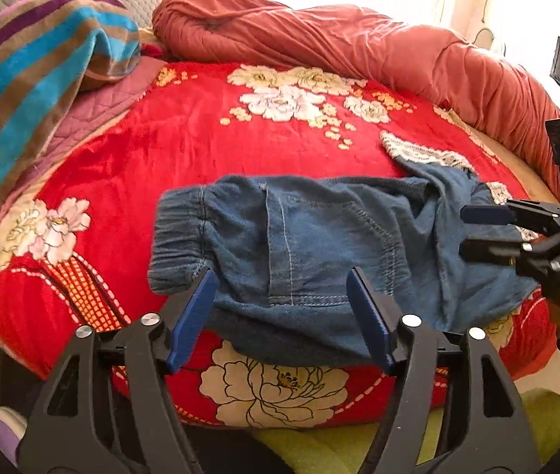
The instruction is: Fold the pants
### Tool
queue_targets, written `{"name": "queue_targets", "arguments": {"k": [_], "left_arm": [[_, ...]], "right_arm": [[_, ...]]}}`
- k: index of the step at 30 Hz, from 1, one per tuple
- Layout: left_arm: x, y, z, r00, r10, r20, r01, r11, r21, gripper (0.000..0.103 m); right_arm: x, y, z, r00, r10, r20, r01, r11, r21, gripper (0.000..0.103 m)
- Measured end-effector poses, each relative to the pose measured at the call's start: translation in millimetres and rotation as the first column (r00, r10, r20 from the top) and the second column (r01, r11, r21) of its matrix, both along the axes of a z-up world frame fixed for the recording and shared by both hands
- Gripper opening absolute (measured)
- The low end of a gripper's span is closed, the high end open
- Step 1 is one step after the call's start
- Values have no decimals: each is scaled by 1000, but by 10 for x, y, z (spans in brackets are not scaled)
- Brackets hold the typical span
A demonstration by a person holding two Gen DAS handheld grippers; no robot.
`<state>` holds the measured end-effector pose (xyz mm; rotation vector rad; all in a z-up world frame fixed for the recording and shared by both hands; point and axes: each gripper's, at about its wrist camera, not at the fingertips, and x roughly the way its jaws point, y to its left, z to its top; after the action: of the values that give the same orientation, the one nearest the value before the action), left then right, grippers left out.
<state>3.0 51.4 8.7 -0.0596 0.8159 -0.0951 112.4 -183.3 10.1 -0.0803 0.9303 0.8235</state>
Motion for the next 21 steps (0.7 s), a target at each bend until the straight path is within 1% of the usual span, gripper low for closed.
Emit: {"name": "queue_targets", "arguments": {"k": [3,9,12,21], "left_arm": [[-36,-11,86,1000,9,22,-9,1000,-3,72],[-59,-100,189,999,-1,42,1,1000,-4,77],[-45,-182,196,999,-26,34,27,999,-22,78],[81,-528,110,993,-121,-14,120,991,-54,78]], "right_arm": [[105,-237,89,996,-85,32,85,996,-2,79],[306,-662,206,973,-226,49,224,974,36,79],[397,-802,213,961,-271,48,269,962,46,83],[610,-816,235,959,-276,60,274,961,41,83]]}}
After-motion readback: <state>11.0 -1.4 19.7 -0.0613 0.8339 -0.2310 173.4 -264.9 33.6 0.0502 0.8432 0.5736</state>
